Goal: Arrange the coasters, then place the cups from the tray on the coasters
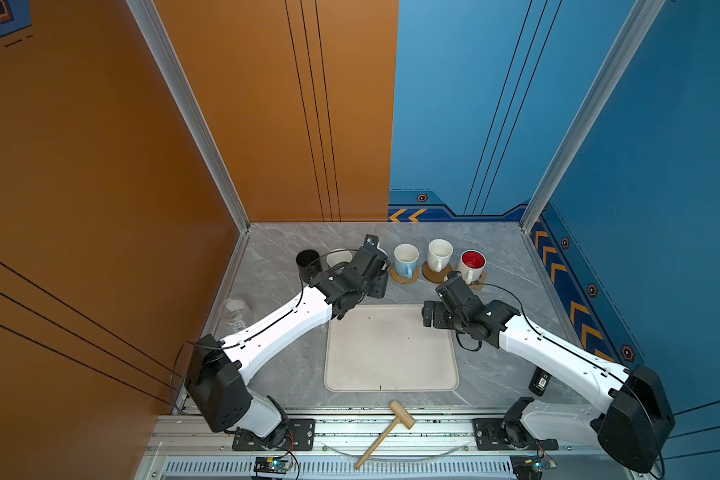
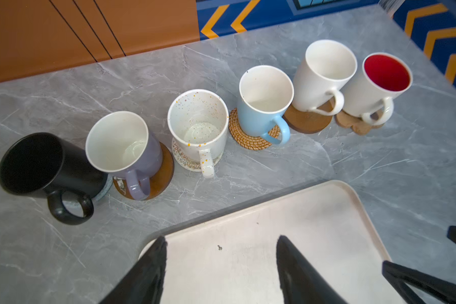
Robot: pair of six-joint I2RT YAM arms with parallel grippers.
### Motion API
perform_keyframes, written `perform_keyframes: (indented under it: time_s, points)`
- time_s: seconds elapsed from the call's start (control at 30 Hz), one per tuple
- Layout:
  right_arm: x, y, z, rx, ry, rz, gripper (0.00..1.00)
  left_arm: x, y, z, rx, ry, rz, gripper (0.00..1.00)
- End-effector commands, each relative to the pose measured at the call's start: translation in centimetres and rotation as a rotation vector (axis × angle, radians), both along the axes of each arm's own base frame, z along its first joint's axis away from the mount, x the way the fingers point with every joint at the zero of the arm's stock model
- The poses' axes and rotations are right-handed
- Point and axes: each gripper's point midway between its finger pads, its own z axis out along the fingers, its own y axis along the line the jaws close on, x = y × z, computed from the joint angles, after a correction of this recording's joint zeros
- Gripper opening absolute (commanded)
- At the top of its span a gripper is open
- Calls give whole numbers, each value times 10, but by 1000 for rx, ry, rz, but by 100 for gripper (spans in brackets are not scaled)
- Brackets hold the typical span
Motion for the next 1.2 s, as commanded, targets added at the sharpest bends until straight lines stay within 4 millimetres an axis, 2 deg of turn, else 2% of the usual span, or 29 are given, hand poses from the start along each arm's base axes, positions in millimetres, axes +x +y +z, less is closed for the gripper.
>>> perform_keyframes:
  time_s: [0.0, 0.13, 0.17, 0.2, 0.23, 0.37, 0.5, 0.6, 0.67, 0.77, 0.9, 1.03, 1.17]
  points:
    - [-3, -9, 17, -16, -67, -12, 100, -12, 20, 27, -43, -103, 45, 72]
    - [-10, -19, 32, -7, -121, -22, 100, -35, 49, 53, -92, -217, 80, 81]
    - [-11, -24, 36, -14, -139, -31, 100, -40, 58, 54, -86, -245, 97, 95]
    - [-12, -29, 39, -23, -154, -41, 100, -44, 68, 61, -87, -282, 113, 99]
    - [-13, -37, 42, -33, -175, -59, 100, -48, 81, 51, -55, -296, 137, 98]
    - [-15, -80, 55, -68, -274, -208, 100, -57, 141, 44, 27, -418, 343, 98]
    - [-17, -117, 76, -120, -399, -298, 100, -60, 185, 35, 83, -528, 505, 98]
    - [-14, -143, 83, -173, -433, -343, 100, -57, 216, 16, 137, -566, 625, 98]
    - [-9, -157, 80, -200, -416, -369, 100, -52, 235, -5, 170, -559, 683, 98]
    - [6, -168, 67, -220, -407, -374, 100, -43, 250, -31, 202, -559, 695, 98]
    - [27, -178, 40, -223, -405, -372, 100, -37, 271, -56, 234, -549, 733, 98]
    - [48, -200, 7, -224, -417, -415, 100, -22, 288, -86, 213, -486, 709, 98]
    - [60, -223, -13, -200, -437, -471, 100, -11, 296, -99, 198, -500, 700, 98]
